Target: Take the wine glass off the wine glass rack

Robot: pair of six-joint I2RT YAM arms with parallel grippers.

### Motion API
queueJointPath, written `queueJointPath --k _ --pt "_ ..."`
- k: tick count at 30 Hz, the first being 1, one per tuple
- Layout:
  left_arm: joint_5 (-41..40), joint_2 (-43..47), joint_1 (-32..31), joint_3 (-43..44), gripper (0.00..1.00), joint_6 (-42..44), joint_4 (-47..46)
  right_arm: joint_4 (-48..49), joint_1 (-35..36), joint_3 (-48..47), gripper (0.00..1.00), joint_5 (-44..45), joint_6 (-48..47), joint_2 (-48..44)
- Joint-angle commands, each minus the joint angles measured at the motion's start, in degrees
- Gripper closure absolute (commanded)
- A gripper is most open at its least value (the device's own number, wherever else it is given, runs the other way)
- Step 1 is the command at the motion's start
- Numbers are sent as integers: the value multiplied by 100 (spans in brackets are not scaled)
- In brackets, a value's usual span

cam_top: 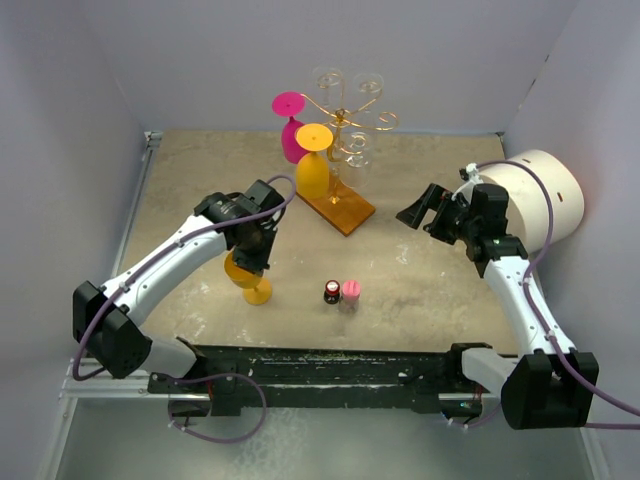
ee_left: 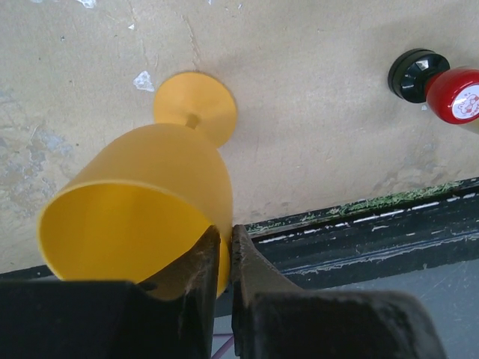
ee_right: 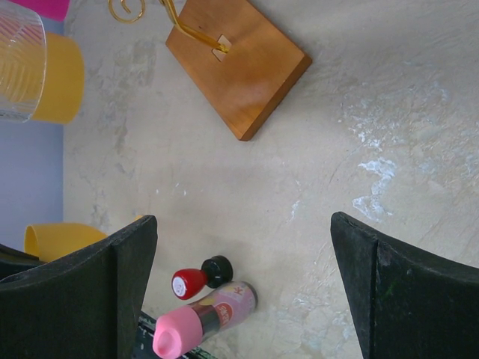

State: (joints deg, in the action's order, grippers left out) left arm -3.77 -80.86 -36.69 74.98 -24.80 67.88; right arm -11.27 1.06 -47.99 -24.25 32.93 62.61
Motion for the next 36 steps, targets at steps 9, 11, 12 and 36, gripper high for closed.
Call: queueJointPath --k 9,11,12,36 --pt "-366 463 145 492 50 191 -51 458 -1 -743 1 -296 428 -29" --pt "-460 736 144 657 36 108 -165 545 -1 -998 1 -394 546 36" --pt "-485 895 144 665 31 73 -297 588 -3 -1218 1 -486 609 78" --pt "-616 2948 144 143 1 -394 -2457 1165 849 -3528 8 -771 1335 1656"
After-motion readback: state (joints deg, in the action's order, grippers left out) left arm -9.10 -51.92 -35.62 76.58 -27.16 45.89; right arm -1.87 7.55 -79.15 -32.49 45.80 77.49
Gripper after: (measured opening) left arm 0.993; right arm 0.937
